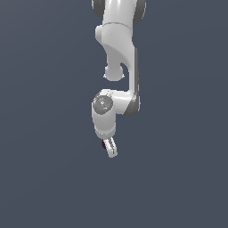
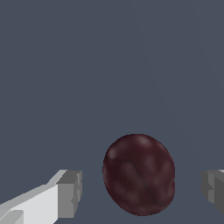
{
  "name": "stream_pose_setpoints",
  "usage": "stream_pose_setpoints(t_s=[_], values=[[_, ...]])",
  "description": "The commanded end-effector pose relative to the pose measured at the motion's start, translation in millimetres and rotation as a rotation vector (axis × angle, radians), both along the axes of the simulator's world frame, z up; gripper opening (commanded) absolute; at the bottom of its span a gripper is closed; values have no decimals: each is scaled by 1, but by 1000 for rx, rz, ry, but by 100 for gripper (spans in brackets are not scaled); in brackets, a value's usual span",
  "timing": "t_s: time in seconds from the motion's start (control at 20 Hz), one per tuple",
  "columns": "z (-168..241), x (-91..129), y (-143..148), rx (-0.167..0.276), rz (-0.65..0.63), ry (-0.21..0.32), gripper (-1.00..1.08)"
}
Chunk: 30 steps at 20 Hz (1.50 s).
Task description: Pick up the object and move it to a goal position.
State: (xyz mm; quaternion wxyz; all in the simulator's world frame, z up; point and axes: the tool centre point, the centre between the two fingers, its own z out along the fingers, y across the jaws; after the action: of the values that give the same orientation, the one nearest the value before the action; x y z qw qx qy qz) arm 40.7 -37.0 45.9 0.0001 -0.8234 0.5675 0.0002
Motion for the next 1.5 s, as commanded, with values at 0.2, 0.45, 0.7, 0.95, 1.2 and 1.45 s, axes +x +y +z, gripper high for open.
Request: stream_pose_setpoints(t_s=[0.2,0.45,0.7,0.95,1.2,1.45], values=[[-18,1,0,0,-1,0,100],[-18,1,0,0,-1,0,-100],[-18,1,0,0,-1,0,-100],[-15,1,-1,0,-1,0,-100],[2,0,-7,0,-1,0,-100],[36,-2,-20,1,-2,0,-100]])
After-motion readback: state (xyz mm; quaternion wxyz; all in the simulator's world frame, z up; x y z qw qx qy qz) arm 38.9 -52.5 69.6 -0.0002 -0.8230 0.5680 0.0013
